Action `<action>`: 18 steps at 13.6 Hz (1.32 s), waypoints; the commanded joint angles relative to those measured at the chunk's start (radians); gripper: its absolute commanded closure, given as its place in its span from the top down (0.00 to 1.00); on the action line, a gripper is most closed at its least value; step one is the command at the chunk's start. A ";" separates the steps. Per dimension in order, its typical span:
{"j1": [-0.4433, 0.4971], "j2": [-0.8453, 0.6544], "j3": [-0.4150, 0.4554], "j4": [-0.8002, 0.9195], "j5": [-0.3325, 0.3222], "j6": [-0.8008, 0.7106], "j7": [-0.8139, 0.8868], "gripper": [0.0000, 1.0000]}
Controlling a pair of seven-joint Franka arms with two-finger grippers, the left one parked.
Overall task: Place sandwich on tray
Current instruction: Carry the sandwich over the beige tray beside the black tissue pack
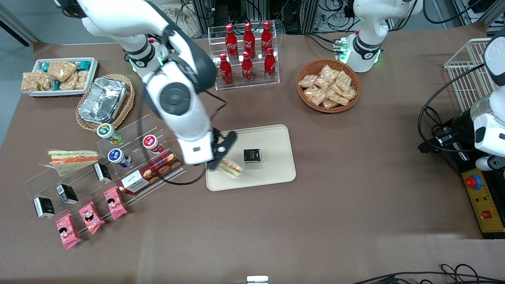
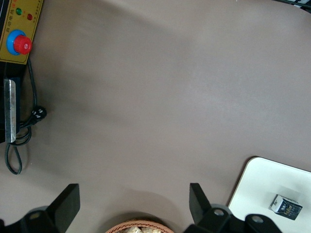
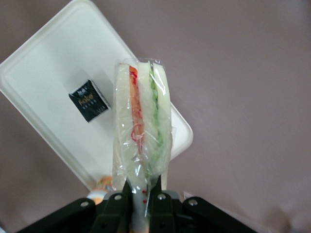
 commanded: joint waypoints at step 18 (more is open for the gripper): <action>0.122 0.244 -0.012 -0.059 -0.189 0.348 -0.125 0.84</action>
